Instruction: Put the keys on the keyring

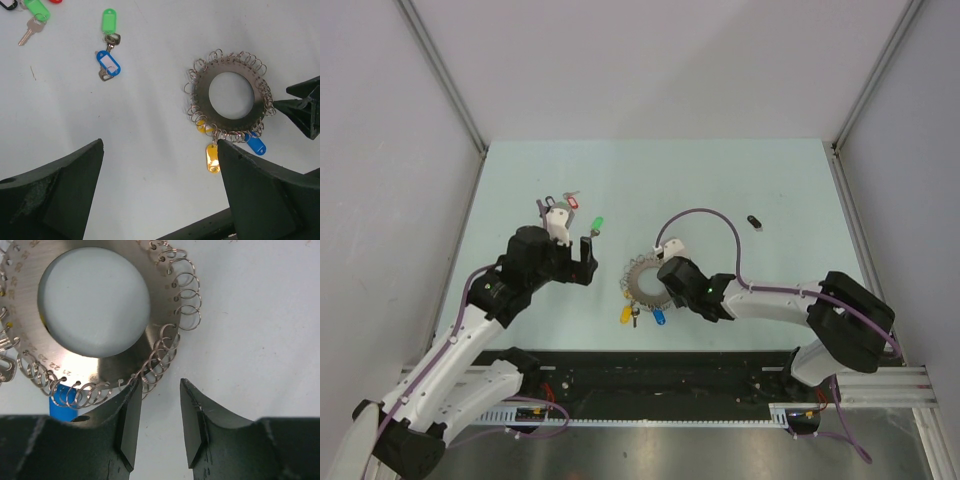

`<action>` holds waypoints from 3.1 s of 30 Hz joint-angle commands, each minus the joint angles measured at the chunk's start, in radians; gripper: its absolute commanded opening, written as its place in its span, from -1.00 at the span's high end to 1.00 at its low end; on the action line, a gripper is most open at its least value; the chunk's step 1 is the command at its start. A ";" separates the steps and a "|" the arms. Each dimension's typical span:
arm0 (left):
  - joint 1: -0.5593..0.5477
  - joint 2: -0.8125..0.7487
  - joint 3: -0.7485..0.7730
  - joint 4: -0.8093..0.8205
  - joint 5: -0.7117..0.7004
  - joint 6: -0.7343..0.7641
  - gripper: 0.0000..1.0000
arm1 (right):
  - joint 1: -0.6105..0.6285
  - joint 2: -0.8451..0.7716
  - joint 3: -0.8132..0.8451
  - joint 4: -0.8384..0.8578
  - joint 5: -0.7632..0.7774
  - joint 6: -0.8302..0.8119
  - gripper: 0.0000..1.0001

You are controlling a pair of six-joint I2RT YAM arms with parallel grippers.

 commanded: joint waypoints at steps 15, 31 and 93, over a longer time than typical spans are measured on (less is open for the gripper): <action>0.008 -0.038 -0.021 0.028 0.008 0.026 -1.00 | -0.045 0.076 0.033 0.099 -0.166 0.029 0.38; 0.008 -0.025 -0.034 0.031 0.001 0.030 -1.00 | -0.054 -0.166 0.035 -0.072 -0.143 0.194 0.92; 0.006 -0.048 -0.032 0.031 0.103 0.046 -1.00 | -0.097 -0.154 -0.166 0.116 -0.227 0.406 0.47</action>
